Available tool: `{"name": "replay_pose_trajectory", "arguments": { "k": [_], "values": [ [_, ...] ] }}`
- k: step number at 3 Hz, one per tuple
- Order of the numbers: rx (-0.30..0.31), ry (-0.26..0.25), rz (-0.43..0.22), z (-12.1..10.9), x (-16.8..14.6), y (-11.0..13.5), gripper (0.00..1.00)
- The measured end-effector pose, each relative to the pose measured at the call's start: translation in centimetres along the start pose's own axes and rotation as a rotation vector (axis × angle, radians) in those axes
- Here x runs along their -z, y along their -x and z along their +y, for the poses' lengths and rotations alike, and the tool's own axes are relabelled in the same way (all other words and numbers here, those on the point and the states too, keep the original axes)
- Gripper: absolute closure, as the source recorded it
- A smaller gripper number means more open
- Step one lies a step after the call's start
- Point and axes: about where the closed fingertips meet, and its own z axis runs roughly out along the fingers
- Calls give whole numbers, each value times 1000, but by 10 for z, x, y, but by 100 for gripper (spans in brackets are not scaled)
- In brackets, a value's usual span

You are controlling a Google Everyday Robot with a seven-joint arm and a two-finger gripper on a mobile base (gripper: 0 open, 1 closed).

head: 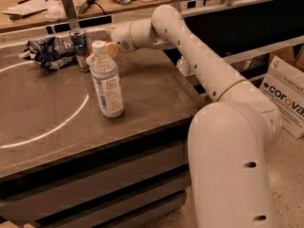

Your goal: Move redbull can near blue chip bag

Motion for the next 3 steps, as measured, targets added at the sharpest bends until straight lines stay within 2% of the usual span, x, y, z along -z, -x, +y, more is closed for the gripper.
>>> {"name": "replay_pose_trajectory", "arguments": {
  "k": [1,2,3],
  "values": [
    [-15,-99,38,-24,44,-15,0],
    [-8,-224,88,-46,87,-30,0],
    [-6,-253,95,-52,94,-33,0]
  ]
}}
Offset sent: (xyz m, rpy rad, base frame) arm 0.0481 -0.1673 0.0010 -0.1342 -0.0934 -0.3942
